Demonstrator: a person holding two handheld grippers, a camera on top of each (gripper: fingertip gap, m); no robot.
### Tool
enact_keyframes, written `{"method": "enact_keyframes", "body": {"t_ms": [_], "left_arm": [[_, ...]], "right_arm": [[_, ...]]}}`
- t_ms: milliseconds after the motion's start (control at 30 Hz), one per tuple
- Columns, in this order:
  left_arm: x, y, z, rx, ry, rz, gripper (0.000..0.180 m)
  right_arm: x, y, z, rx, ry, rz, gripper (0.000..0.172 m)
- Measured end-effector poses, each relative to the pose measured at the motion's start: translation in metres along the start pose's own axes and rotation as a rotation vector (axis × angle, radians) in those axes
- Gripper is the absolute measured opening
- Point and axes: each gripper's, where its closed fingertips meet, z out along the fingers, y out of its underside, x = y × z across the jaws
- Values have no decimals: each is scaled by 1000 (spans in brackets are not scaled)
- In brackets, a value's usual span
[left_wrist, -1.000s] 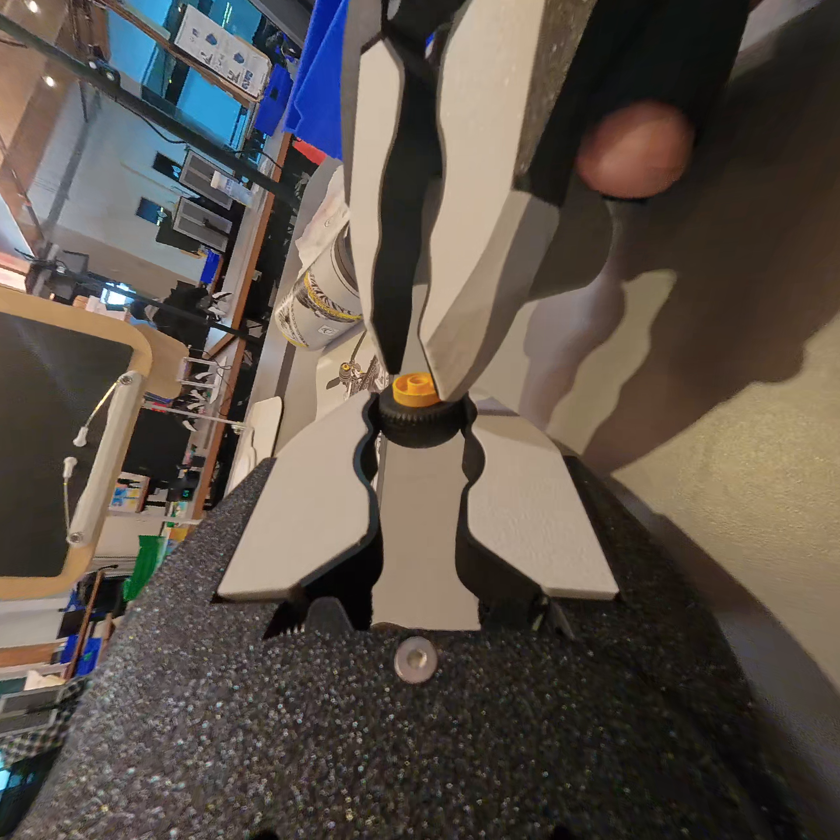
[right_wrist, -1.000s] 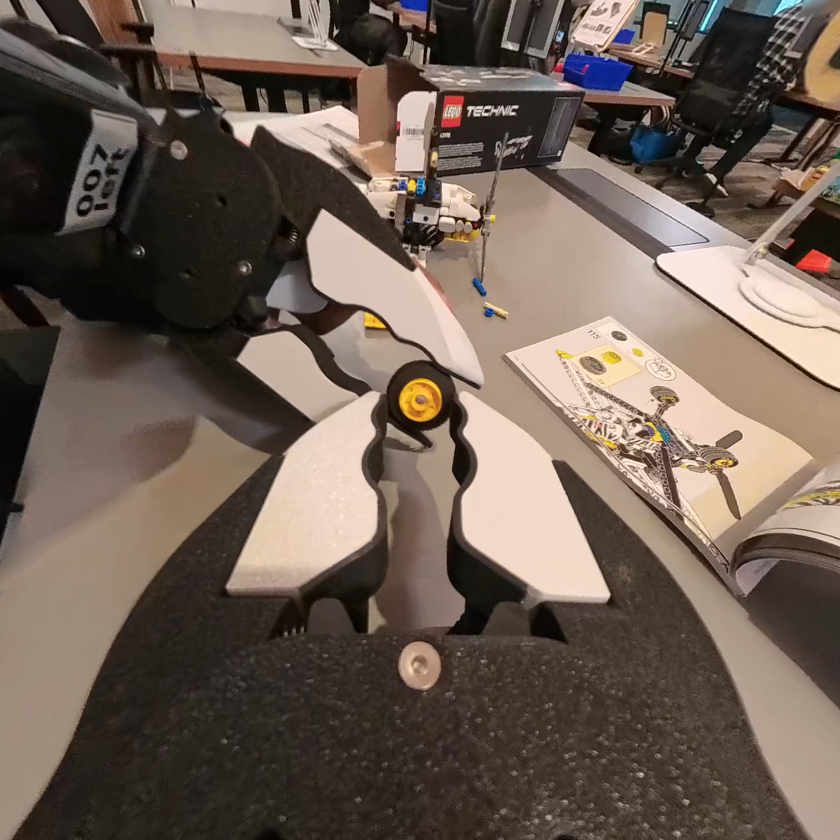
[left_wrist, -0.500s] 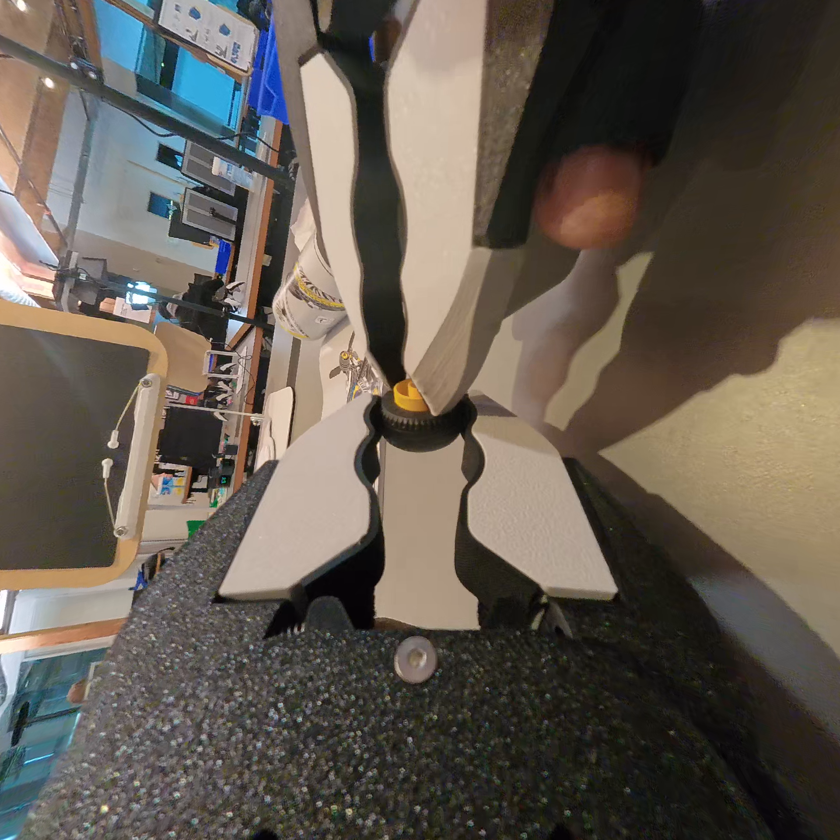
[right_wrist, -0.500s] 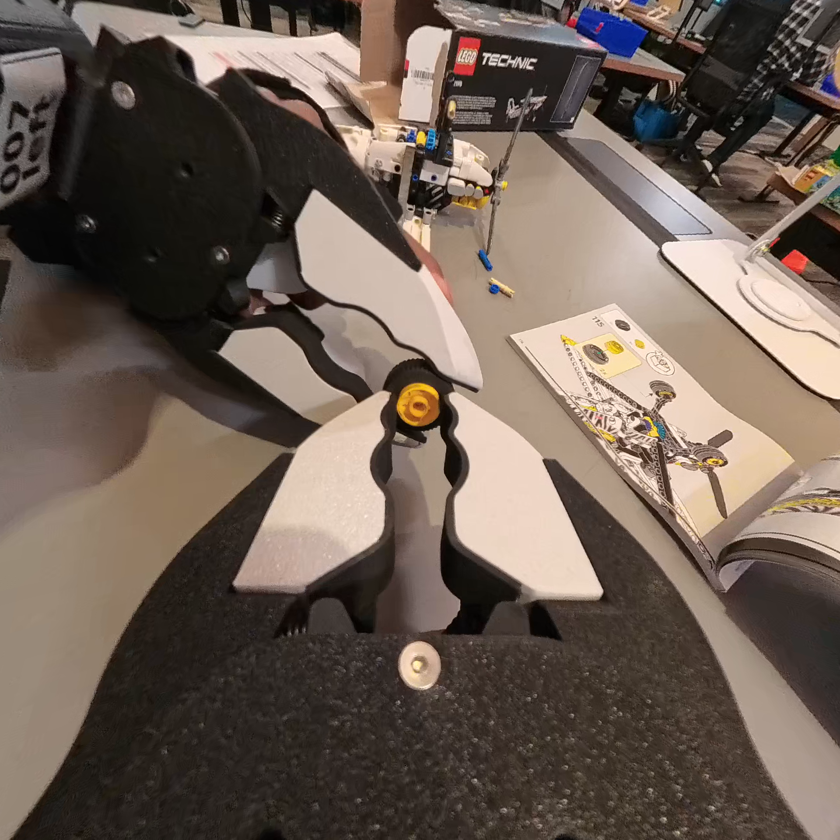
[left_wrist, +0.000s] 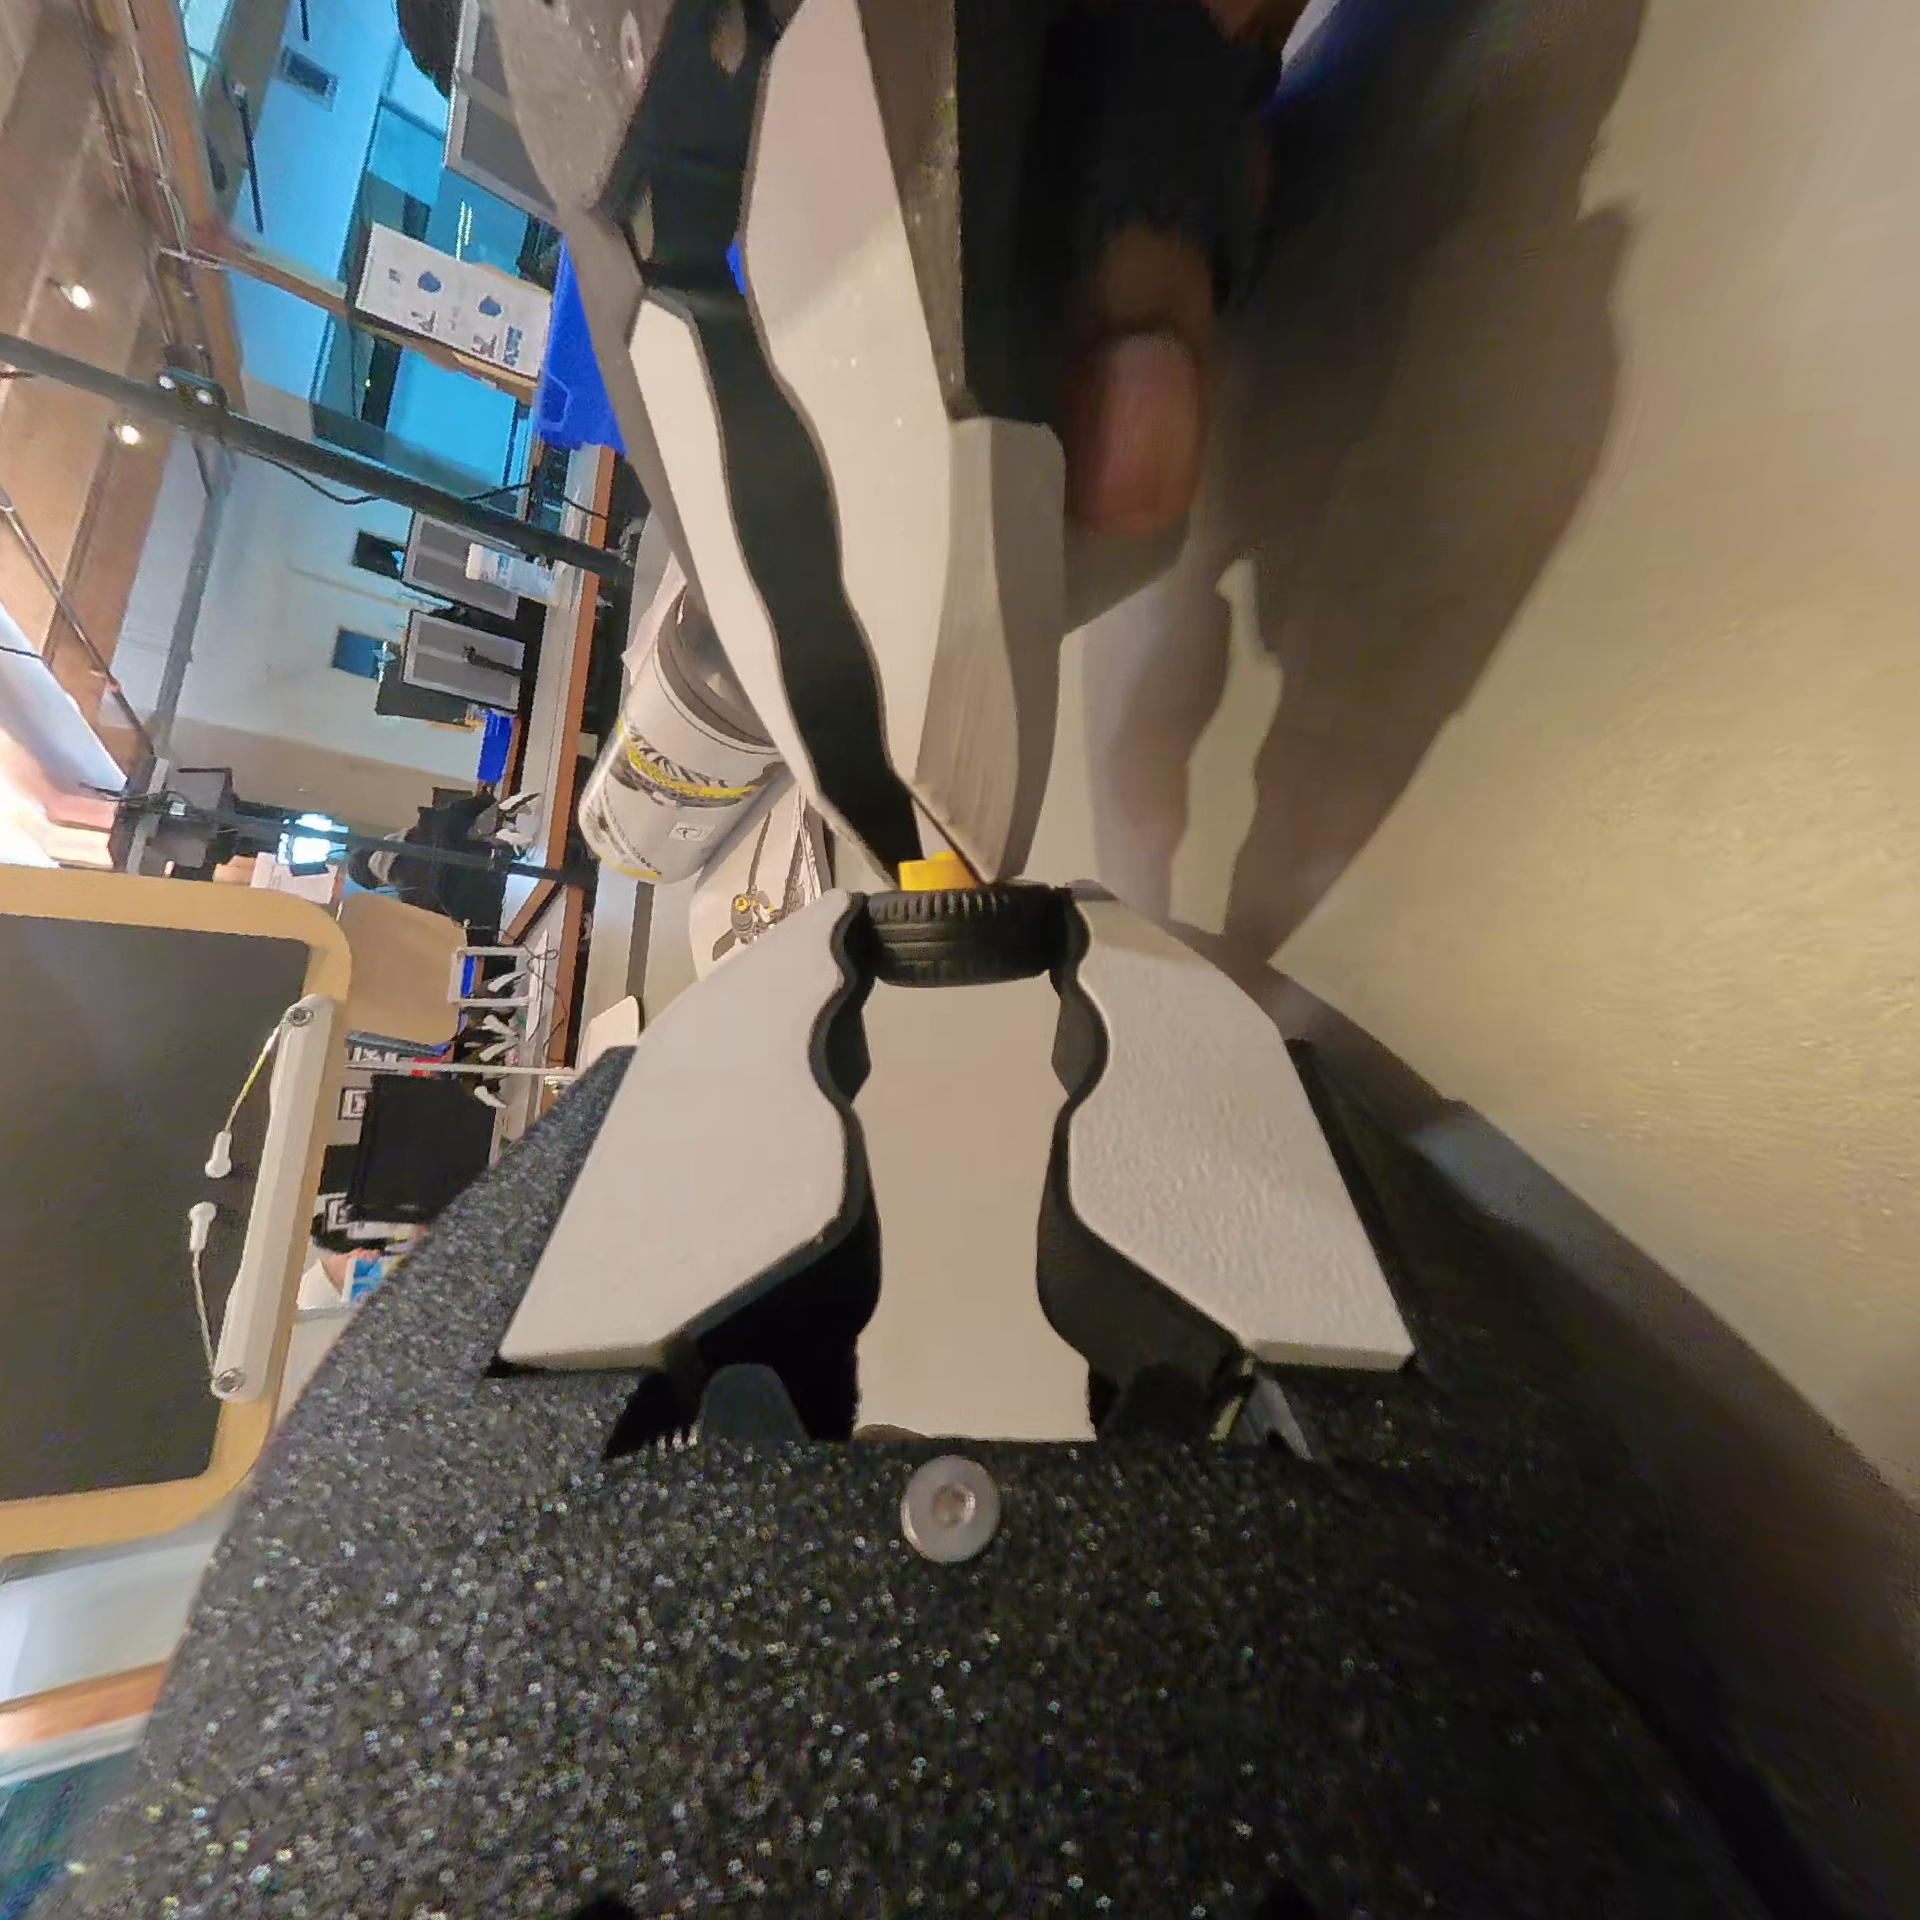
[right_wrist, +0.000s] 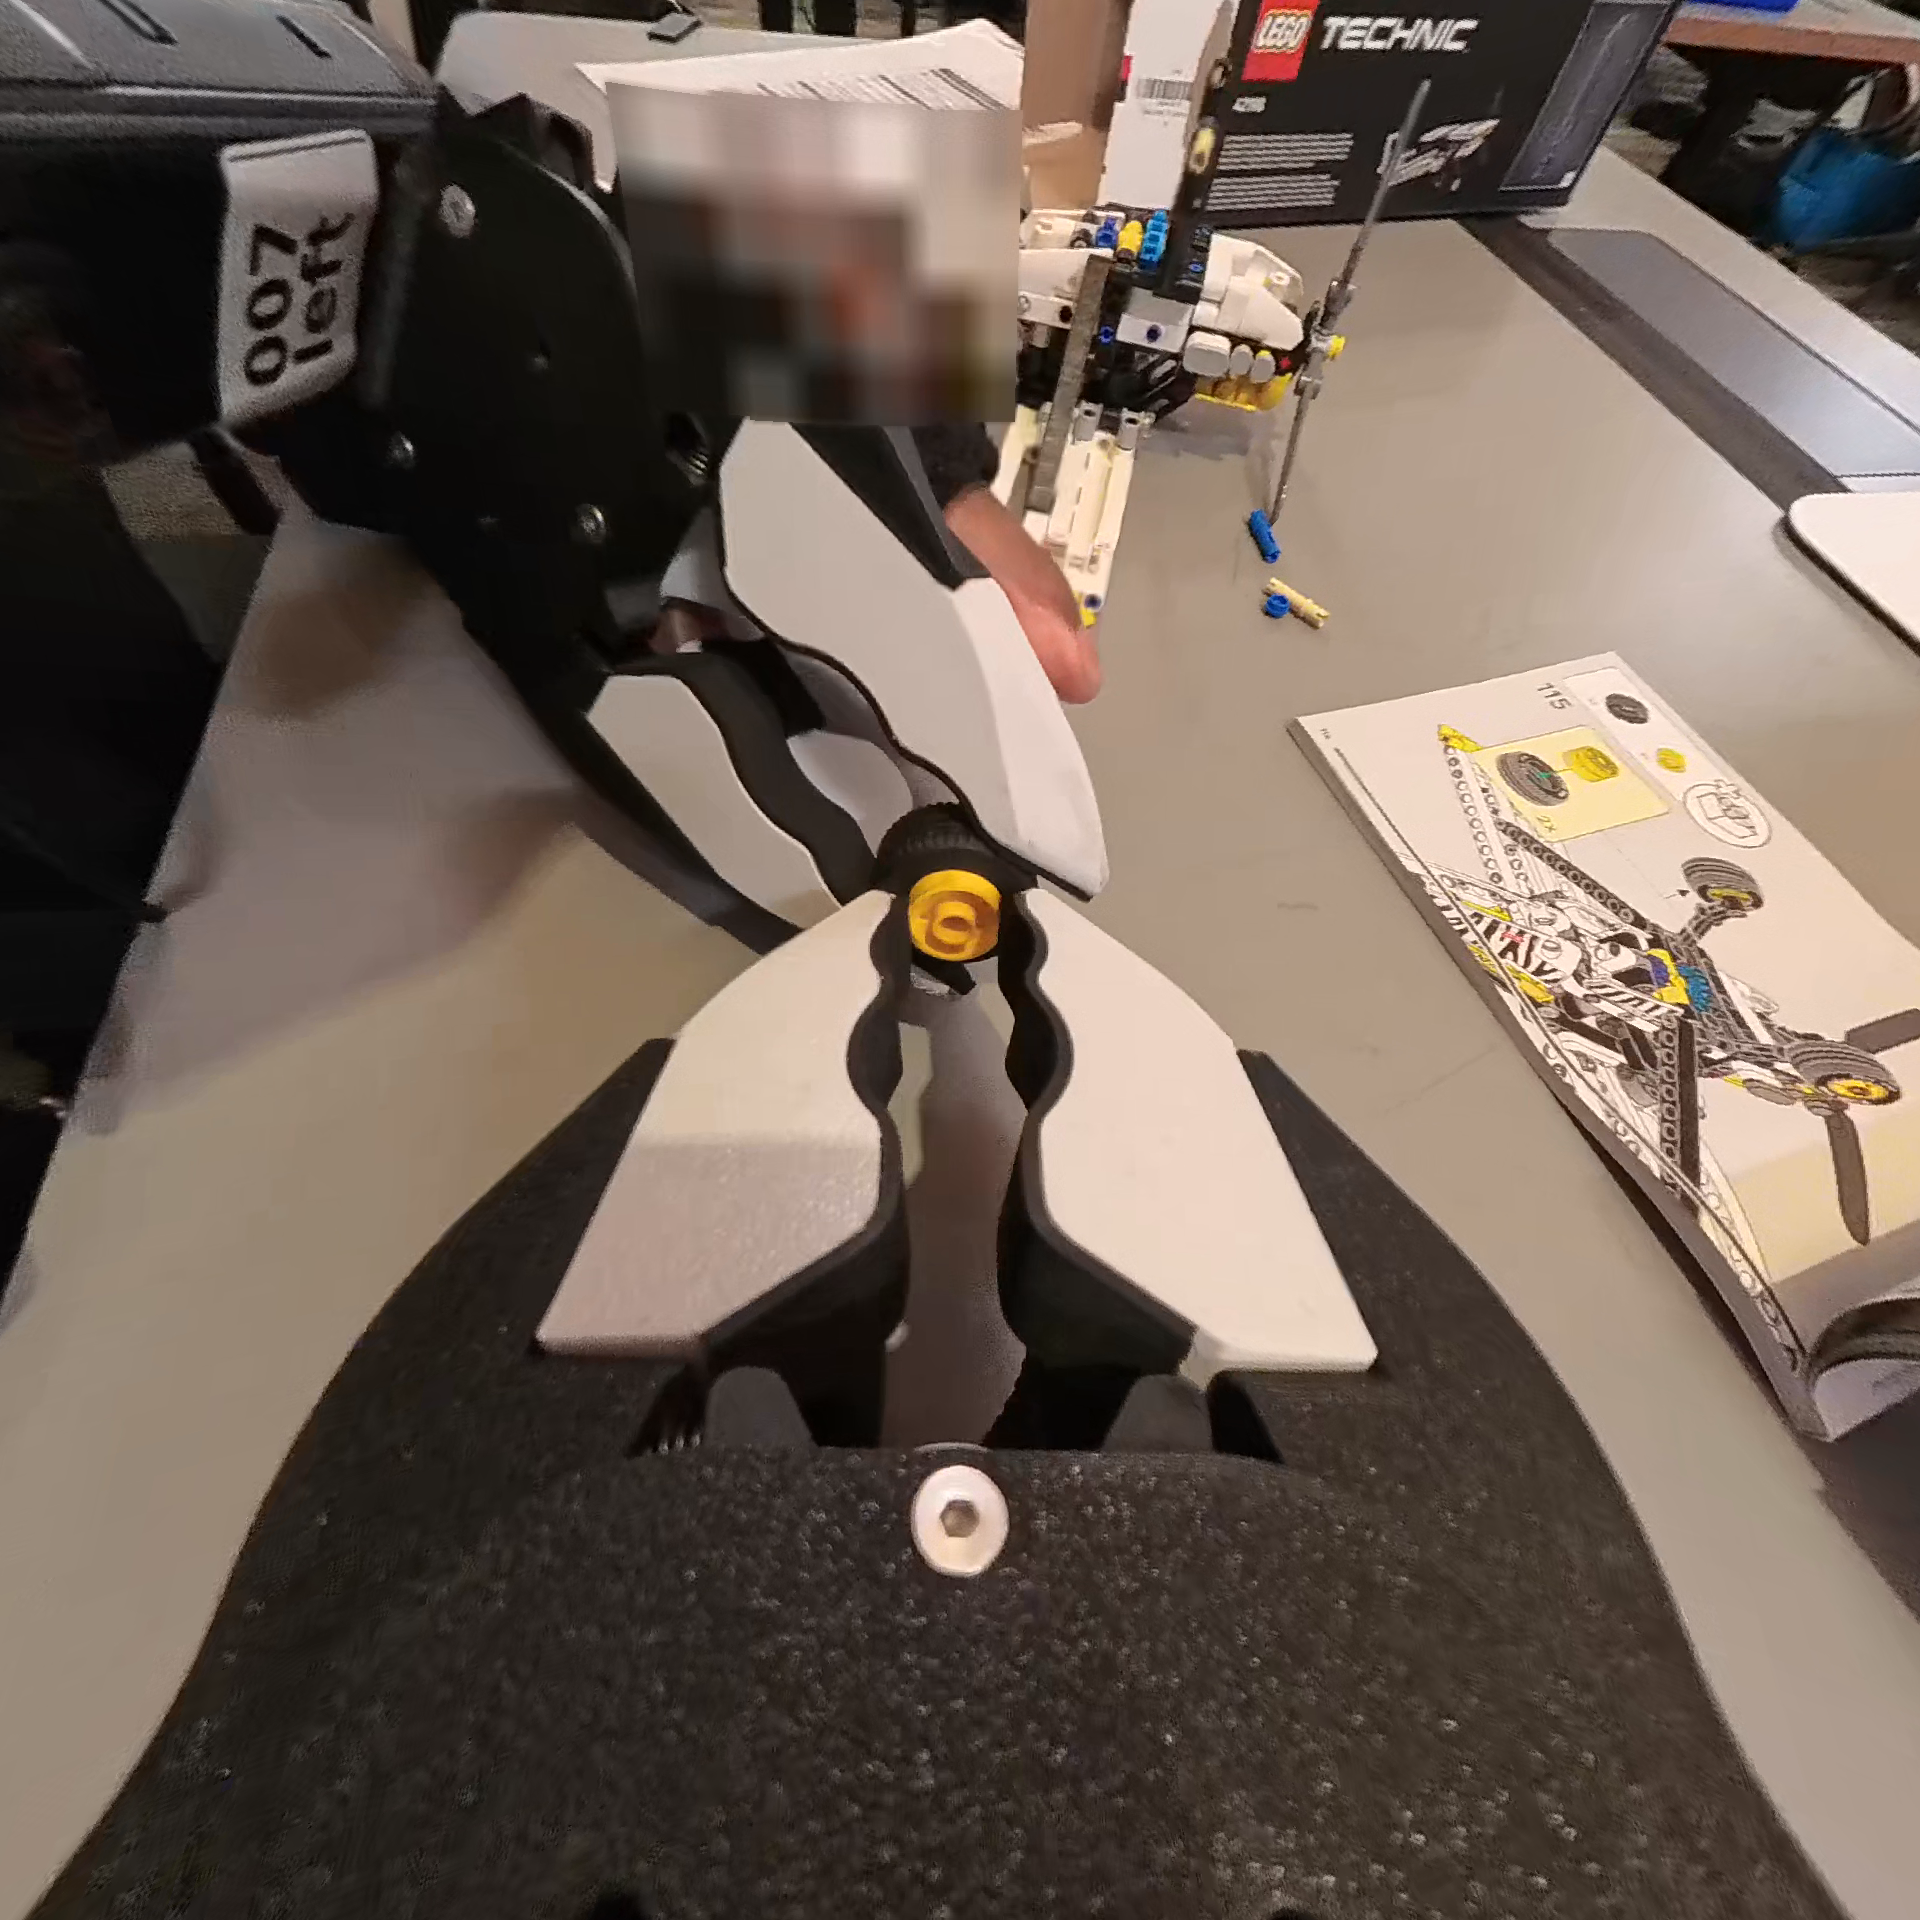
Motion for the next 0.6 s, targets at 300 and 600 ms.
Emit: {"method": "enact_keyframes", "body": {"t_ms": [300,600], "left_arm": [[4,-5,2,71,45,-38,34],[0,18,-3,14,53,-89,34]], "right_arm": [[-3,3,-6,-5,-44,-14,16],[22,17,-35,-29,46,3,0]]}}
